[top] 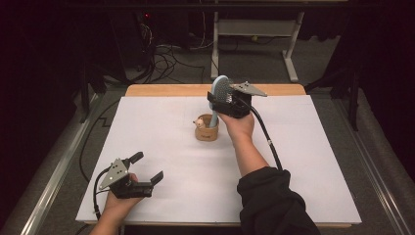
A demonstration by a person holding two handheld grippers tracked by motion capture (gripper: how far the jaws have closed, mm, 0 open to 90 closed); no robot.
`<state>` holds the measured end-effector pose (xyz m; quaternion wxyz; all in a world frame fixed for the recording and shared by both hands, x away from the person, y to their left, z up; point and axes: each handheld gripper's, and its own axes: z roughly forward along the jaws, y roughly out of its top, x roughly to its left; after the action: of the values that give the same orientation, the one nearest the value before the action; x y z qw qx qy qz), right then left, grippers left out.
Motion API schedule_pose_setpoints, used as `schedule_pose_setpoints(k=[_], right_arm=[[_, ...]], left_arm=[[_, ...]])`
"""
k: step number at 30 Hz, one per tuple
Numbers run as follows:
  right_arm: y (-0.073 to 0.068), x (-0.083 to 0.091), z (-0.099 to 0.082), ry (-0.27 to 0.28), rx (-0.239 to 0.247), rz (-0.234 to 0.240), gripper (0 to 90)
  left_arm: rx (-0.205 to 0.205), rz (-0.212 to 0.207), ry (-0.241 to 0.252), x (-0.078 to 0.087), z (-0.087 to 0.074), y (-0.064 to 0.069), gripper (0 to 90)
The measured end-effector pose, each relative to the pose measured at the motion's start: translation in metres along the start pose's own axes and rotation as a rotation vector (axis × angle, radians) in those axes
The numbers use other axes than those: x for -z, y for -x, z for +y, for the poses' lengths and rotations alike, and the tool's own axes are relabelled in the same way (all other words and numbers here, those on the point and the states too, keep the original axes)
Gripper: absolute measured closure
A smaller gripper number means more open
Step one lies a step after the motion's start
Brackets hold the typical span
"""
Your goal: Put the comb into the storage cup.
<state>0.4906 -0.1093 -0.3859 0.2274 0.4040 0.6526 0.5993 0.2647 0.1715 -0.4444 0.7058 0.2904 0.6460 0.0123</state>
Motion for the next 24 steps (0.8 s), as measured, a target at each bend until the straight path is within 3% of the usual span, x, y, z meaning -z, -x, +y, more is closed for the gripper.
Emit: schedule_pose_setpoints(k=[24], right_arm=[[0.0034, -0.0010, -0.0033, -0.018, 0.002, -0.021, 15.3]], left_arm=[[0.001, 0.001, 0.000, 0.0002, -0.0010, 0.0005, 0.1]])
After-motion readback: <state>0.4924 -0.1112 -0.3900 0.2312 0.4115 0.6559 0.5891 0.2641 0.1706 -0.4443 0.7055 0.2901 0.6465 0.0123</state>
